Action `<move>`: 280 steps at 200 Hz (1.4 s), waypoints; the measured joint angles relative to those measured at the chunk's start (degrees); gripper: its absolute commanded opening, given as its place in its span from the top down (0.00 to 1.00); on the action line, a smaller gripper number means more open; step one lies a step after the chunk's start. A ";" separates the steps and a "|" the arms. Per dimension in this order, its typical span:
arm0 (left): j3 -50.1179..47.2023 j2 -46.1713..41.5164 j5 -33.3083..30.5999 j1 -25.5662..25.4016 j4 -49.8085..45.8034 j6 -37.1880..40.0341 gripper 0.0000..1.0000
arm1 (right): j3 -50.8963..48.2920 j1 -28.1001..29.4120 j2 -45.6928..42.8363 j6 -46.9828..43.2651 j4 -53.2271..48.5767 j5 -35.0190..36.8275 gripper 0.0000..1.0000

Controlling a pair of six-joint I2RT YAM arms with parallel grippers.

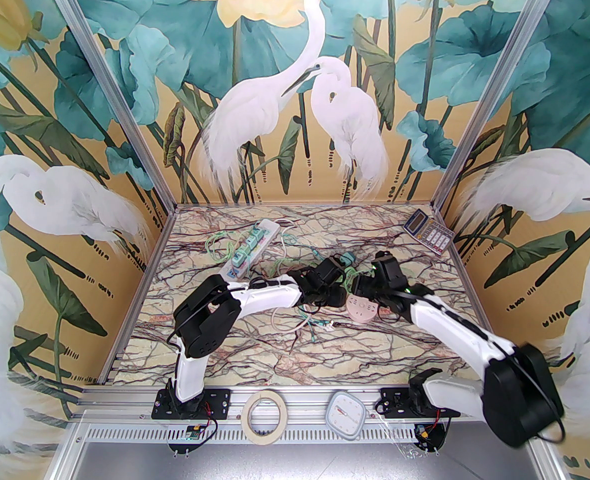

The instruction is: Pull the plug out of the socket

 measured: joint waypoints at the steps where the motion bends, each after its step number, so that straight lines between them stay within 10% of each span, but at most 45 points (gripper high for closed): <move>1: 0.00 0.00 0.00 0.00 0.04 -0.02 0.62 | 0.20 0.02 0.37 0.15 -0.09 0.13 0.35; 79: 4.07 5.40 0.94 -1.75 1.90 -0.09 0.63 | 9.25 2.10 14.93 7.56 -3.78 5.86 0.52; 186: 7.48 7.61 -0.15 -2.23 1.38 -1.86 0.70 | 10.56 4.46 12.87 9.49 -8.46 14.67 0.77; 227: 2.99 4.79 -0.59 -1.99 4.31 -3.04 0.42 | 10.34 6.32 10.08 7.54 -9.55 15.93 0.77; 280: -1.29 0.39 0.55 0.90 4.76 -2.64 0.38 | 10.29 7.13 9.55 6.23 -6.10 13.42 0.77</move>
